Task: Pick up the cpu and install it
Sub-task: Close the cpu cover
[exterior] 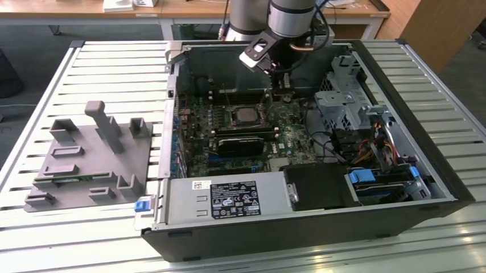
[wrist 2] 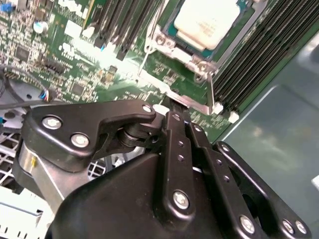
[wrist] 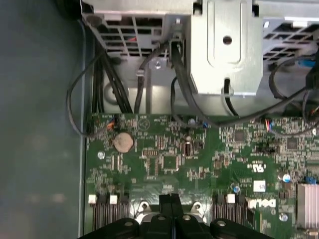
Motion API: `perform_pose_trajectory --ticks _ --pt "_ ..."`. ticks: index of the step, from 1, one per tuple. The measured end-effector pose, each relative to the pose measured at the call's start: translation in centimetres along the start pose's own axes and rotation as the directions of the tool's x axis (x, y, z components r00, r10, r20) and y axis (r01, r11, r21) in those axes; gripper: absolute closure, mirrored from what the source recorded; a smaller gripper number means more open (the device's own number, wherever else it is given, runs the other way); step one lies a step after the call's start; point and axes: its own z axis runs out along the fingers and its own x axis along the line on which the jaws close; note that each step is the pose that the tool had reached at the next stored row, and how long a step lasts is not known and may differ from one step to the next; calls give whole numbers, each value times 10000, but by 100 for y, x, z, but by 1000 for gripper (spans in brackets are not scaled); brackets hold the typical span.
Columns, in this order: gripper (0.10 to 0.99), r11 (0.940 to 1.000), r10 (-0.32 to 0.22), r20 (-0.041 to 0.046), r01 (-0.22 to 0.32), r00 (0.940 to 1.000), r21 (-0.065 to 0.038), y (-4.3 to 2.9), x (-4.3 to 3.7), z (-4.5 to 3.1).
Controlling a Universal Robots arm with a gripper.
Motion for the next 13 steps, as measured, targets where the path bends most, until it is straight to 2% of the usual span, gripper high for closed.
perform_pose_trajectory --ticks 4,13 --pt "980 10000 0 -1 0 10000 1 -81 1 2" --pt "980 10000 -1 0 1 10000 3 -151 1 55"
